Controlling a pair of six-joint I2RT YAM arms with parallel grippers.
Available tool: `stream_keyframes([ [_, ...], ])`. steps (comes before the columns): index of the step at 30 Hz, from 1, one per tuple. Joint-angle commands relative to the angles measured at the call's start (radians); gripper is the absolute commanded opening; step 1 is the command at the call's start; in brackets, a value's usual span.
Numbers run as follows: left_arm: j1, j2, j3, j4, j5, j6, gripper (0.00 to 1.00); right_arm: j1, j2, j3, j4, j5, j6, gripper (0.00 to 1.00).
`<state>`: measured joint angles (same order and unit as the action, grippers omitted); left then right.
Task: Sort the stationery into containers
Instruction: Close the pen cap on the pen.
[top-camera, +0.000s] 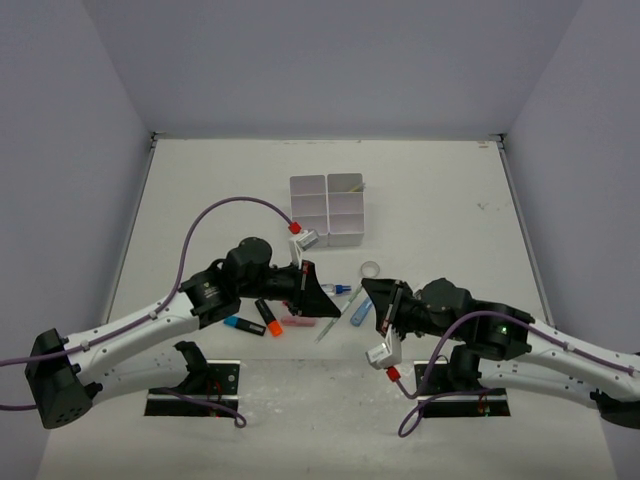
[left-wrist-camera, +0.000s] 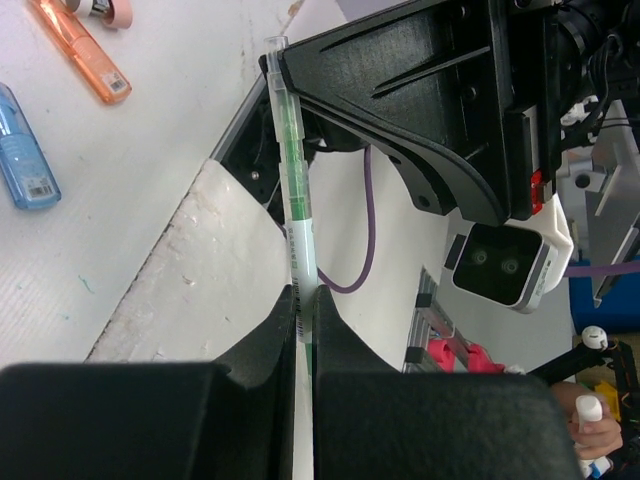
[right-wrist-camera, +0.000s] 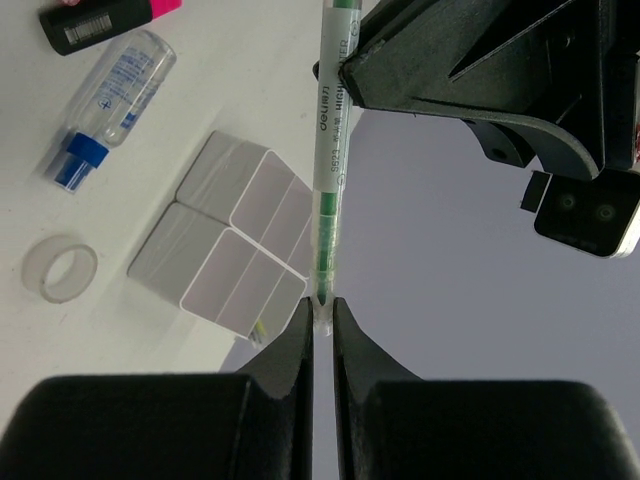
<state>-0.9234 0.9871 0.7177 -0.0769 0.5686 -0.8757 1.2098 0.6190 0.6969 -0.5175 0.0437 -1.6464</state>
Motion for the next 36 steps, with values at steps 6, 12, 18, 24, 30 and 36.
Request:
stream_keyframes([
  [6, 0.027, -0.013, 0.064, 0.150, -0.007, -0.026, 0.00, 0.022, 0.021, 0.043, -0.042, -0.169, 0.123, 0.00],
  [12, 0.031, -0.015, 0.061, 0.150, -0.006, -0.028, 0.00, 0.022, 0.012, 0.030, -0.042, -0.164, 0.121, 0.00],
  [18, 0.034, -0.016, 0.057, 0.167, -0.003, -0.022, 0.00, 0.022, -0.006, 0.009, -0.013, -0.173, 0.078, 0.03],
  [24, 0.033, -0.021, 0.046, 0.182, 0.002, -0.021, 0.00, 0.021, -0.006, -0.002, 0.017, -0.151, 0.071, 0.06],
  [30, 0.033, -0.033, 0.042, 0.178, 0.005, -0.012, 0.00, 0.022, -0.002, -0.003, 0.049, -0.129, 0.075, 0.18],
  [36, 0.032, -0.046, 0.031, 0.164, 0.007, -0.003, 0.00, 0.022, -0.001, -0.002, 0.079, -0.121, 0.095, 0.23],
])
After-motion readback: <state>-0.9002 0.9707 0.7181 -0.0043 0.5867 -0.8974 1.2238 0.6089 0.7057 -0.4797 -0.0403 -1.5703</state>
